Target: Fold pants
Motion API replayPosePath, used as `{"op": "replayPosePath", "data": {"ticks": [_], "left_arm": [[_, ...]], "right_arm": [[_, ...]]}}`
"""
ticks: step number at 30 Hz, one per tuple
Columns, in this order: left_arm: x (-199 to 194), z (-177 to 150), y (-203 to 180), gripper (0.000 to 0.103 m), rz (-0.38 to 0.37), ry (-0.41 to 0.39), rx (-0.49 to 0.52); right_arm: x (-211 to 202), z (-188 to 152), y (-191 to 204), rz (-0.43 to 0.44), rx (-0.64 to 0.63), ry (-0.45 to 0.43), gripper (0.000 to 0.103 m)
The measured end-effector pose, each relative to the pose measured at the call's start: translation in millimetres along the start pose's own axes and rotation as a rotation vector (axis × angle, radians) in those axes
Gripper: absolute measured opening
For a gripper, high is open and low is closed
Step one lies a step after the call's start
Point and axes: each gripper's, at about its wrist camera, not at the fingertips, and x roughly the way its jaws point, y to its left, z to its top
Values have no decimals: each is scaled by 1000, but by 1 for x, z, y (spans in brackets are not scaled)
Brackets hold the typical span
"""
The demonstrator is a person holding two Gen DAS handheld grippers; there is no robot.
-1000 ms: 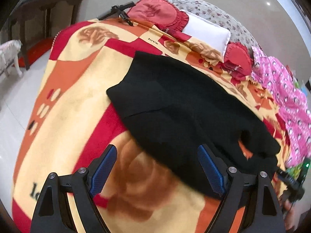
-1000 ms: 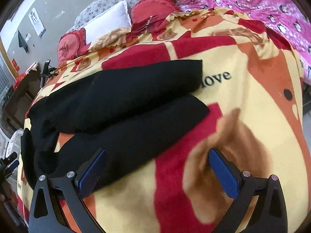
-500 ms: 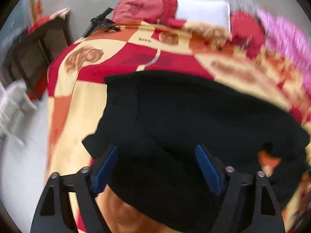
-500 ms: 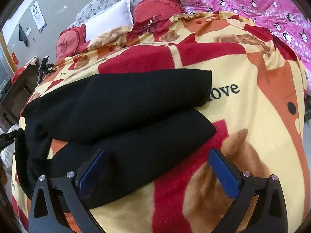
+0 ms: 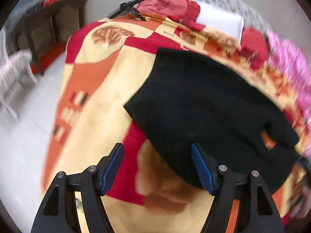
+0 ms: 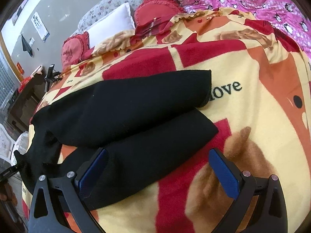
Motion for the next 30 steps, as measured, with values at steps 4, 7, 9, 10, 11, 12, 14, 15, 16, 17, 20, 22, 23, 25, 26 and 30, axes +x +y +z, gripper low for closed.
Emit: {"op": "replayPosePath", "data": {"ticks": [4,7,9,10,11,12,14,15,16,17,20,22,23,25,26,30], "left_arm": [[9,-9,-2,70,-87,-37,-109],[16,-8,-5,69,-116,-70,-182],[24,-13,-8,63,-121,-87,-205],[32,-15,-11,39,-117,-71,-189],[41,-18,-15,20,-136,-29,-167],[46,-21,-15,20,-142,-15,-170],[41,-21,-11,10,-179,-39,-187],[37,-18,-12,7,-198,-40,-186],[32,-18,-18,6,-209,-51,-179],[27,-18,-17,5,-216,-61,-171],[6,-28,-24,4,-244,-99,-142],[-4,-37,-22,4,-269,-107,-134],[-12,-46,-12,4,-284,-109,-133],[-23,-61,2,4,-300,-105,-131],[-28,-67,14,4,-304,-99,-134],[-42,-96,69,5,-306,-43,-153]], "right_arm": [[1,0,11,33,-39,1,89],[5,3,12,27,-47,-8,40],[4,5,6,41,-21,-21,26],[2,5,2,54,2,-28,16],[0,4,-2,66,21,-34,9],[-5,2,-7,82,47,-43,5],[-17,0,-12,103,69,-64,4],[-23,-1,-13,112,72,-74,4],[-31,-4,-14,124,75,-84,4],[-38,-6,-14,131,76,-89,4],[-65,-13,-13,154,71,-129,4],[-83,-20,-14,165,71,-147,4],[-94,-23,-15,170,70,-160,4],[-117,-33,-19,167,71,-180,4],[-126,-37,-22,169,72,-185,4],[-143,-62,-38,160,92,-154,4]]}}
